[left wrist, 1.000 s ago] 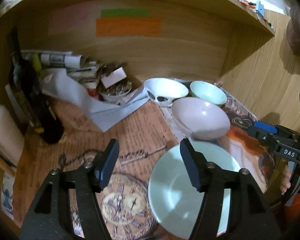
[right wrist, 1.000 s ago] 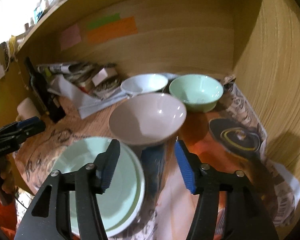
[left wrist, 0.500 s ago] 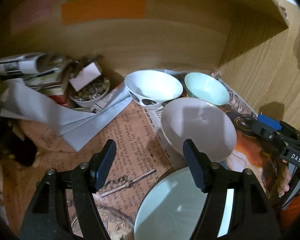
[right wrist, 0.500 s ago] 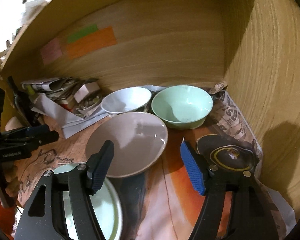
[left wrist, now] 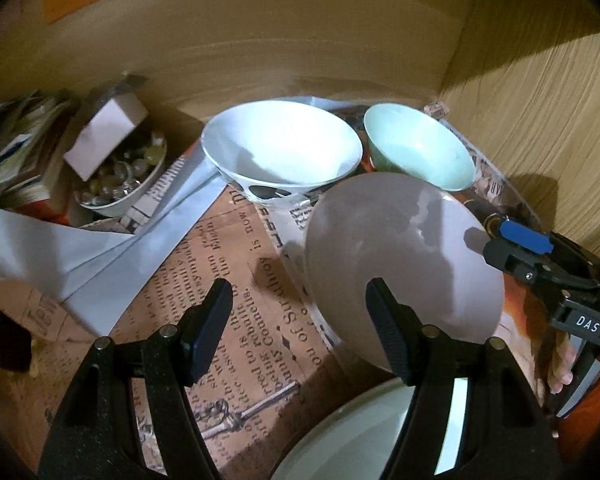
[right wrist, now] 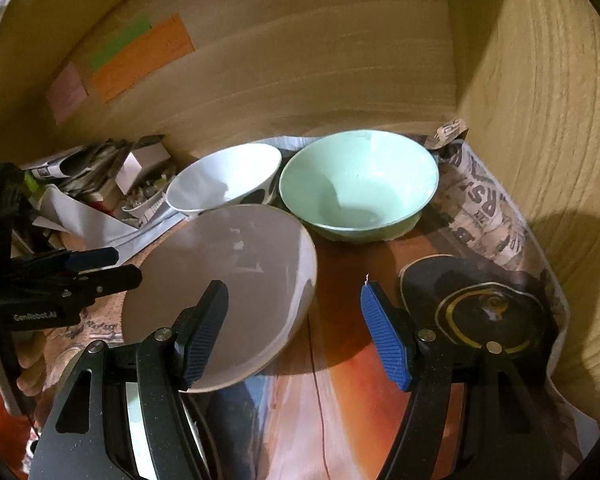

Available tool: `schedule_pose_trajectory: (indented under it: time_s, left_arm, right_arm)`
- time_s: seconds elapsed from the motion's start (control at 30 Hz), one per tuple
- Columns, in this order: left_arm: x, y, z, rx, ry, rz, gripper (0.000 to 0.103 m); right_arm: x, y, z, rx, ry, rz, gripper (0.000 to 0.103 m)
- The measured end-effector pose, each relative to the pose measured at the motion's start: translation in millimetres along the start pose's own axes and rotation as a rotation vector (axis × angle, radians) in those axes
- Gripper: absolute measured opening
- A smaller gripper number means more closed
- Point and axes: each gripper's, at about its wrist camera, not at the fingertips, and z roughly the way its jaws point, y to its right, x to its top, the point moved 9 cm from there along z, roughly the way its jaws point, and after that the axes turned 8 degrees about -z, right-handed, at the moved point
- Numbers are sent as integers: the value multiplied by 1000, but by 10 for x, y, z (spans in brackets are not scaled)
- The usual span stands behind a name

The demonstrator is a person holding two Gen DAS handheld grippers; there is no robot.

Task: Organize plates and bowls
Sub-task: 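Move both grippers to the pale mauve bowl and close on its rim, then lift the pale mauve bowl with both grippers and carry it over the plate stack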

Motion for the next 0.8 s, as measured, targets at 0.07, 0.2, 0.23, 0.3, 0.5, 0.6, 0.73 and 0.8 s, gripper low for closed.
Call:
schedule_pose_trajectory:
  time_s: [0.07, 0.2, 0.23, 0.3, 0.5, 0.6, 0.73, 0.8]
  left_arm:
    - [2, 9, 43, -3, -10, 5, 69]
    - [-2, 14, 129, -20, -31, 6, 61]
    - [-6, 20, 152, -25, -40, 8, 55]
    - [-12, 37, 187, -33, -52, 10, 50]
    - [-37, 64, 297, -73, -88, 8, 32]
    - [-44, 114, 294, -96, -91, 16, 24]
    - [-53, 170, 289, -81, -82, 45, 19]
    - [-57, 177, 284, -72, -79, 49, 19]
  right_arm:
    - [-10, 3, 47, 3, -11, 6, 66]
    - [-50, -5, 145, 17, -39, 16, 65]
    - [-63, -13, 169, 24, -46, 18, 65]
    - [-79, -24, 204, 29, -56, 20, 55]
    - [-114, -70, 284, 48, -74, 2, 32]
    - [-142, -83, 325, 53, -88, -1, 27]
    - [-144, -71, 324, 45, -87, -3, 26]
    - [-144, -68, 322, 42, -87, -1, 25]
